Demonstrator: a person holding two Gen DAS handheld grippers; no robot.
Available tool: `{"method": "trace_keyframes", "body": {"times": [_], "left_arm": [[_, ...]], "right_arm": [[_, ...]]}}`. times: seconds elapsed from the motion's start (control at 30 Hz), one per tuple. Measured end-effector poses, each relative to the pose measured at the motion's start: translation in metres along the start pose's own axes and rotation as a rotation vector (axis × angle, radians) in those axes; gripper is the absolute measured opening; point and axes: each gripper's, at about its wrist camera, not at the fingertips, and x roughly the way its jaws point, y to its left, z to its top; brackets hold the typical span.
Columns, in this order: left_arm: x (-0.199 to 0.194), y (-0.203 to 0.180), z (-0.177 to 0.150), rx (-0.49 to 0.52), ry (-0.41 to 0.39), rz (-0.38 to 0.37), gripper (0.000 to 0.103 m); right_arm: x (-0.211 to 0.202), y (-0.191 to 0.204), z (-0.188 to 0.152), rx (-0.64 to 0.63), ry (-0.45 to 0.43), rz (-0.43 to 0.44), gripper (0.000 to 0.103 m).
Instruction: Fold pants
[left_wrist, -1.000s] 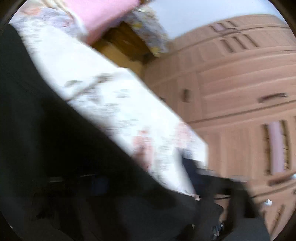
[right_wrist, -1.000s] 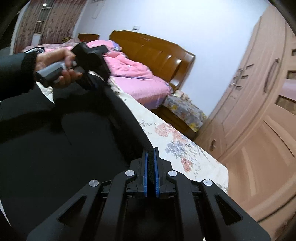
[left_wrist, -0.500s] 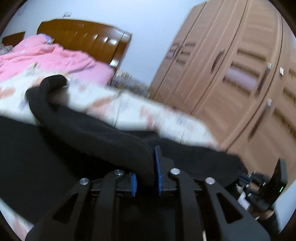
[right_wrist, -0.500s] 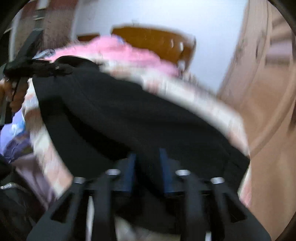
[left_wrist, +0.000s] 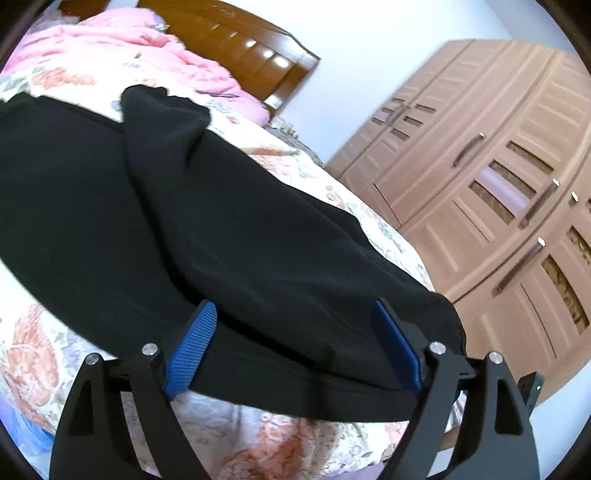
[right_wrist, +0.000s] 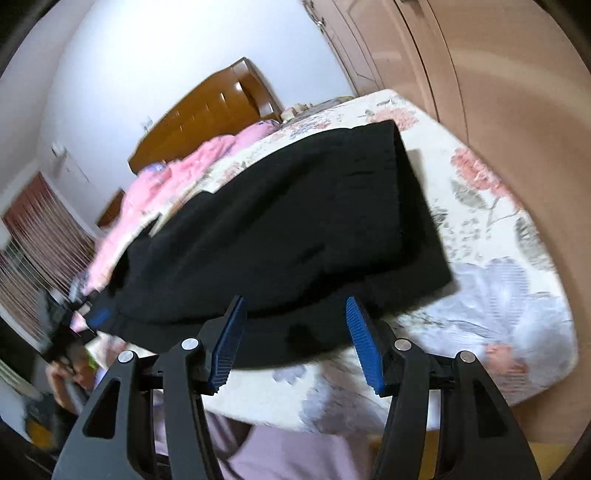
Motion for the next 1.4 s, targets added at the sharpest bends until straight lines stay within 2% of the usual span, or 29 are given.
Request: {"method": "trace_keyframes", "body": {"times": [0.23,0.27,0.33,0.37,0.4,0.57,0.6,0.67,0.77,0.83,0.9,0.93,1.0,1.1,1.17,1.23,1.3,1.33,1.4], "left_arm": [[0.007,0.026,0.027,-0.012,-0.017,0.048,0.085],[0.007,0.028,0.030,-0.012,-0.020,0.055,0.085],[0.007,0.034,0.035,-0.019,-0.026,0.063,0.085],[0.007,0.037,0.036,-0.023,-0.025,0.064,0.085],[0.008,0.039,0.038,-0.027,-0.023,0.069,0.085],[0.007,0.039,0.036,-0.023,-0.013,0.088,0.086],[0.008,0.039,0.038,-0.018,-0.009,0.096,0.088],[0.010,0.038,0.042,-0.014,-0.007,0.108,0.090],[0.021,0.034,0.052,0.015,-0.001,0.169,0.090],[0.035,0.036,0.060,0.018,0.027,0.220,0.079],[0.047,0.037,0.065,0.033,0.062,0.254,0.022],[0.049,0.036,0.069,0.061,0.063,0.285,0.015],[0.037,0.030,0.075,0.079,0.020,0.247,0.011],[-0.012,-0.001,0.079,0.168,-0.130,0.196,0.011],[-0.044,-0.016,0.073,0.194,-0.199,0.152,0.011],[-0.058,-0.019,0.059,0.213,-0.200,0.152,0.011],[-0.050,-0.006,0.038,0.230,-0.144,0.200,0.011],[-0.040,0.005,0.029,0.214,-0.103,0.213,0.011],[-0.021,0.029,0.014,0.148,-0.026,0.228,0.011]], "right_arm": [[0.009,-0.009,0.000,0.054,-0.001,0.002,0.055],[0.009,-0.009,-0.001,0.063,-0.002,-0.008,0.052],[0.008,-0.013,-0.001,0.095,-0.017,-0.034,0.037],[0.006,-0.018,-0.001,0.123,-0.031,-0.044,0.025],[0.007,-0.022,-0.001,0.140,-0.036,-0.039,0.022],[0.007,-0.031,-0.006,0.230,-0.028,0.008,0.024],[0.007,-0.031,-0.005,0.236,-0.025,0.006,0.024],[0.007,-0.026,-0.004,0.201,-0.029,-0.022,0.023],[0.007,-0.017,-0.005,0.145,-0.046,-0.069,0.019],[0.006,-0.011,-0.003,0.107,-0.056,-0.077,0.016],[0.000,-0.004,0.004,0.072,-0.081,-0.063,0.013],[-0.004,0.000,0.009,0.058,-0.096,-0.052,0.013],[-0.018,0.010,0.020,0.008,-0.141,-0.021,0.012],[-0.037,0.014,0.025,-0.031,-0.203,-0.027,0.011],[-0.041,0.002,0.018,0.000,-0.195,-0.028,0.011],[-0.031,-0.020,0.004,0.056,-0.144,-0.033,0.011],[-0.010,-0.044,-0.018,0.129,-0.068,-0.049,0.008],[-0.010,-0.053,-0.025,0.157,-0.092,-0.009,0.007],[-0.014,-0.050,-0.024,0.161,-0.096,-0.012,0.007]]}}
